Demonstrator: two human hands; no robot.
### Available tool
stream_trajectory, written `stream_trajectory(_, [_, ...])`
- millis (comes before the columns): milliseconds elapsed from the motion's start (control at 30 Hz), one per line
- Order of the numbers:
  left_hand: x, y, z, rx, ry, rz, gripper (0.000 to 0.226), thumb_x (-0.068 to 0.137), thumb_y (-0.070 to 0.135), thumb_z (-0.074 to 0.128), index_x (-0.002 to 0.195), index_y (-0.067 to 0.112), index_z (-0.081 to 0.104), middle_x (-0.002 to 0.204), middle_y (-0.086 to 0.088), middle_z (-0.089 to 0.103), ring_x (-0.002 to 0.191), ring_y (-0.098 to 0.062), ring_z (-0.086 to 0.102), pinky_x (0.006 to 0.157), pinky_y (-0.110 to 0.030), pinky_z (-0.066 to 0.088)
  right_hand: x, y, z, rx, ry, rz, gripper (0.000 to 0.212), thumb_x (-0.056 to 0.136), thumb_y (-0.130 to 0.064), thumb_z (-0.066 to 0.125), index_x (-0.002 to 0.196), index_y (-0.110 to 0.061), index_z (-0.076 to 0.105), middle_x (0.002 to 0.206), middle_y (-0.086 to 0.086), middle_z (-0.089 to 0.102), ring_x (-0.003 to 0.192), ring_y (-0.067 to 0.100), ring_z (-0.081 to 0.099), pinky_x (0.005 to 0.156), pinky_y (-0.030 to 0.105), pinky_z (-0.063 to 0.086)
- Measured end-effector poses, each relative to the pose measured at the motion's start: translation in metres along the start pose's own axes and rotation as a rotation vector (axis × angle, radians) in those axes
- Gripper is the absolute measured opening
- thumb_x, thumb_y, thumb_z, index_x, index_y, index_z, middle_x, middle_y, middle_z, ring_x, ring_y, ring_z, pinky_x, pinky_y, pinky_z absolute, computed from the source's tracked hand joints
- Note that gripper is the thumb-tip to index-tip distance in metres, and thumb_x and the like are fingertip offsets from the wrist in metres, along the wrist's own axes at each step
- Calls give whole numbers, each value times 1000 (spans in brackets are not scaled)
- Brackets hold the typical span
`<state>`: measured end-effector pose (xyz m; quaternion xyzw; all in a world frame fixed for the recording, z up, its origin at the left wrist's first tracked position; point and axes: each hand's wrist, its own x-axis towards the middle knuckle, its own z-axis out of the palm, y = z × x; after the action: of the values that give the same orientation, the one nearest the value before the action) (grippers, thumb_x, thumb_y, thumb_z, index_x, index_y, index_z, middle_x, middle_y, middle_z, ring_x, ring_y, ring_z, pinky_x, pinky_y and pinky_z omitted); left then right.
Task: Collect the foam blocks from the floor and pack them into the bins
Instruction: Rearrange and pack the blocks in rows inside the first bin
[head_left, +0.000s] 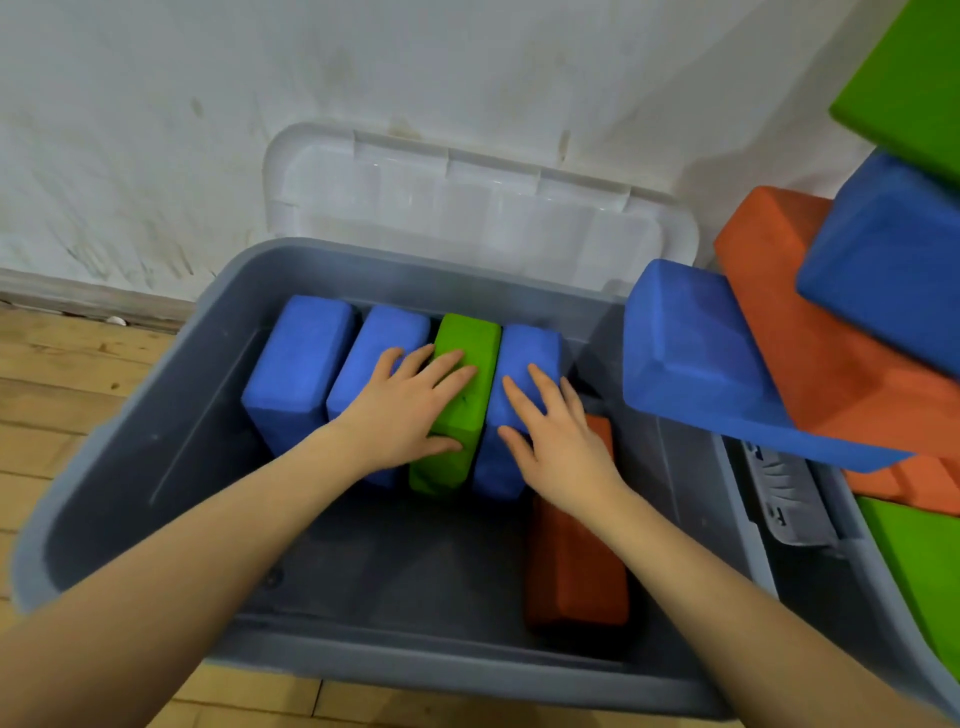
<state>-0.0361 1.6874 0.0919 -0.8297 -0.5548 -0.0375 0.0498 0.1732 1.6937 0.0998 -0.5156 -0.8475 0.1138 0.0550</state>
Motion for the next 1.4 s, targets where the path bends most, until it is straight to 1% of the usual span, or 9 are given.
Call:
stream_trajectory(167, [8,8,0,93,-54,-107,114,67,70,63,151,22,4,158,-9,7,141,-36,19,112,-53,10,9,1,8,-36,-24,28,93,85,-42,64,151,-29,-1,158,10,-13,133,37,32,104,39,36])
stream_trajectory(333, [2,-1,-1,136,-8,10,111,41,59,85,129,-1,53,131,-24,53,105,-50,57,90,-56,45,9,-1,12,145,50,-14,82,87,-30,65,150,-25,13,159,7,-4,138,35,26,109,37,30])
stream_trajectory(733, [-6,-11,9,77,88,-77,108,43,54,87,134,8,50,137,-16,50,116,-49,51,90,-66,38,22,-10,14,159,74,-39,80,85,-28,68,149,-26,20,159,4,2,138,33,28,108,36,31])
stream_trajectory(833, [-9,-8,9,88,52,-147,107,50,61,80,141,22,41,145,-7,42,127,-46,41,93,-72,28,21,-9,18,221,86,-42,81,82,-26,71,148,-27,23,159,3,5,139,31,26,107,39,34])
stream_trajectory(1000, [-12,-7,9,92,6,-163,104,59,65,73,146,28,29,150,-14,32,135,-43,31,100,-69,24,19,-7,15,168,62,-30,81,84,-30,68,148,-32,19,159,-1,1,139,29,27,103,41,40])
stream_trajectory(1100, [-10,0,5,106,-20,-193,103,70,67,63,150,27,11,156,-16,14,141,-39,16,108,-63,14,19,-10,11,113,38,13,81,85,-38,66,147,-41,14,159,-8,-4,135,26,29,94,39,46])
stream_trajectory(1200, [-11,2,3,126,-69,-184,99,82,67,48,148,26,-13,157,-13,-10,144,-36,-6,112,-56,-2,15,-11,7,26,4,-11,86,86,-46,62,148,-43,2,158,-8,-13,139,28,24,99,40,42])
stream_trajectory(1300, [-17,6,-1,135,-48,-136,108,72,69,60,151,17,7,156,-17,7,143,-36,9,112,-58,7,-1,-9,5,-2,-23,4,102,82,-52,63,146,-36,-16,157,-4,-18,143,33,10,111,41,28])
stream_trajectory(1400, [-18,17,-1,92,120,-61,107,53,63,77,138,8,44,142,-17,43,130,-36,43,102,-60,30,-25,-4,-2,74,17,49,104,81,-50,65,150,-20,-5,158,4,-2,143,27,13,113,36,22])
